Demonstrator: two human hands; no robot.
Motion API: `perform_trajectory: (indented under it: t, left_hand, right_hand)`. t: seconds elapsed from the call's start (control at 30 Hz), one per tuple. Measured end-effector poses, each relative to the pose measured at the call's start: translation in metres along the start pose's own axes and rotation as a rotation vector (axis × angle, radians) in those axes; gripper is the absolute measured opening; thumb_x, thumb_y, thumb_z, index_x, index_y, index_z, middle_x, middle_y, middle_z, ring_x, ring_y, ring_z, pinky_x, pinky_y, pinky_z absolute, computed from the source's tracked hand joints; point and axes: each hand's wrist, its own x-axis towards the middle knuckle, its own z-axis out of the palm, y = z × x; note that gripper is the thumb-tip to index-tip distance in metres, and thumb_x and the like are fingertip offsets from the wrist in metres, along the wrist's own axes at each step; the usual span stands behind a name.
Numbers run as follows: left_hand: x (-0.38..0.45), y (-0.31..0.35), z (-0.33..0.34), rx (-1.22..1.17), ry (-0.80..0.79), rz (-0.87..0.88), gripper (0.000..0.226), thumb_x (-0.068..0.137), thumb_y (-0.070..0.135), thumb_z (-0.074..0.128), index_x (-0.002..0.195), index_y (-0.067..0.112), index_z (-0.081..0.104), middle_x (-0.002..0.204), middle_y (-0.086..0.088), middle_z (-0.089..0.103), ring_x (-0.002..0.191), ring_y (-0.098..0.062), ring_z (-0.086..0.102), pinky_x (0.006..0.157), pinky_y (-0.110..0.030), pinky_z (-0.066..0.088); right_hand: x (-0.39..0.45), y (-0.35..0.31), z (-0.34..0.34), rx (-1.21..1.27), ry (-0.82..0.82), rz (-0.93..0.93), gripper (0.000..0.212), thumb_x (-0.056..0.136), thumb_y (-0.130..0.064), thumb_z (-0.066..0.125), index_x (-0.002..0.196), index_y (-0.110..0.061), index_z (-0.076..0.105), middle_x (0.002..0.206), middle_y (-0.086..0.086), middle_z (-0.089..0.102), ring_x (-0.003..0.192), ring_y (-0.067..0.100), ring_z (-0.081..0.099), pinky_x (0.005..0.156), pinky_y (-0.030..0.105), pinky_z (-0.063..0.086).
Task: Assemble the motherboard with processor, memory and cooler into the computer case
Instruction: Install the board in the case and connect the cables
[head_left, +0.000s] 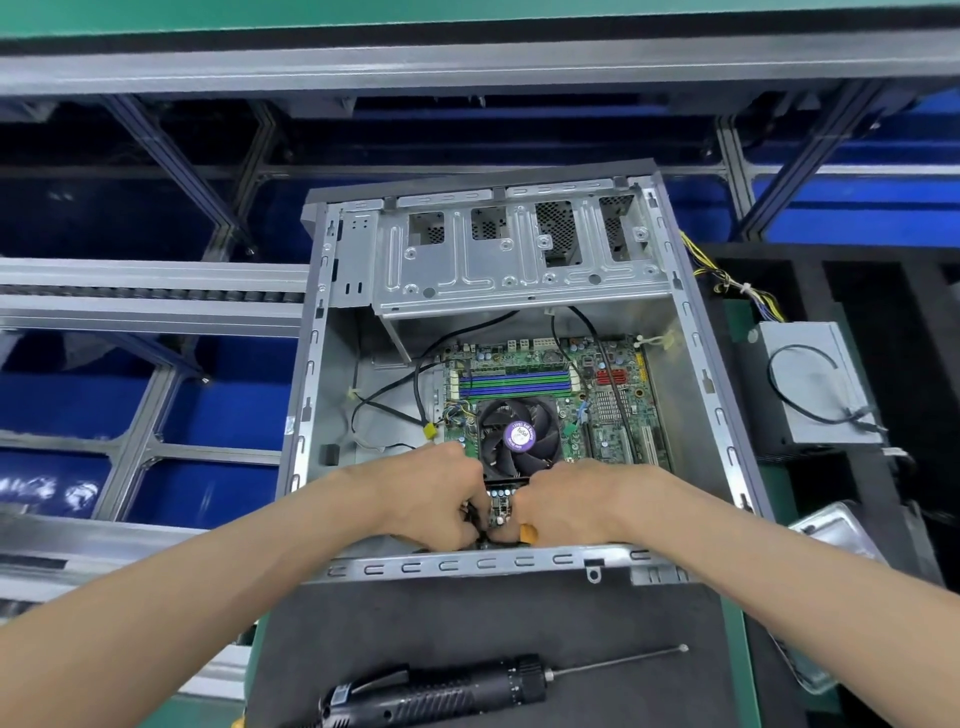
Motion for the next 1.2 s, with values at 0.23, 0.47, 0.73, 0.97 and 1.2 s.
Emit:
perform_trajectory:
  t: [0.23,0.47,0.73,0.97,1.2]
  left_hand:
    - [0.002,-0.002,0.002,-0.020,0.068,0.014,0.019,0.082,0.026,0.064,0.093,0.022,0.079,0.072,-0.001,0.071,0.065,-0.016,0.050,0.054,-0.008,0.034]
    - [0.004,-0.003,0.006,0.029,0.085,-0.028,0.019,0.086,0.032,0.061,0.085,0.017,0.073,0.068,-0.004,0.065,0.063,-0.019,0.046,0.050,-0.018,0.026]
    - [0.007,-0.001,0.009,0.033,0.111,-0.071,0.016,0.077,0.034,0.065,0.081,0.020,0.073,0.055,-0.002,0.052,0.065,-0.018,0.041,0.044,-0.012,0.021]
    - [0.006,-0.002,0.012,-0.071,0.108,-0.108,0.019,0.078,0.035,0.068,0.089,0.024,0.078,0.058,-0.005,0.058,0.072,-0.013,0.046,0.048,-0.020,0.033]
    - [0.004,0.000,0.011,-0.077,0.098,-0.105,0.018,0.077,0.027,0.065,0.087,0.021,0.078,0.060,-0.009,0.056,0.063,-0.017,0.041,0.047,-0.014,0.034]
  right_hand:
    - [0.001,0.002,0.001,0.000,0.016,0.021,0.029,0.104,-0.026,0.040,0.114,-0.010,0.063,0.075,0.004,0.049,0.079,0.034,0.053,0.069,0.036,0.041]
    - [0.002,0.004,0.004,0.061,0.017,-0.002,0.036,0.105,-0.032,0.038,0.122,-0.015,0.064,0.083,0.009,0.058,0.082,0.035,0.054,0.070,0.037,0.041]
    - [0.002,0.002,0.002,0.059,0.008,-0.002,0.036,0.106,-0.032,0.038,0.124,-0.016,0.065,0.076,0.002,0.049,0.081,0.033,0.052,0.072,0.036,0.039]
    - [0.003,0.003,0.004,0.040,0.032,0.019,0.033,0.105,-0.031,0.042,0.121,-0.016,0.066,0.075,0.001,0.049,0.065,0.021,0.048,0.067,0.035,0.040]
    - [0.000,0.004,0.003,0.068,0.035,0.029,0.029,0.104,-0.029,0.047,0.110,-0.009,0.067,0.073,0.004,0.050,0.061,0.020,0.045,0.057,0.033,0.034]
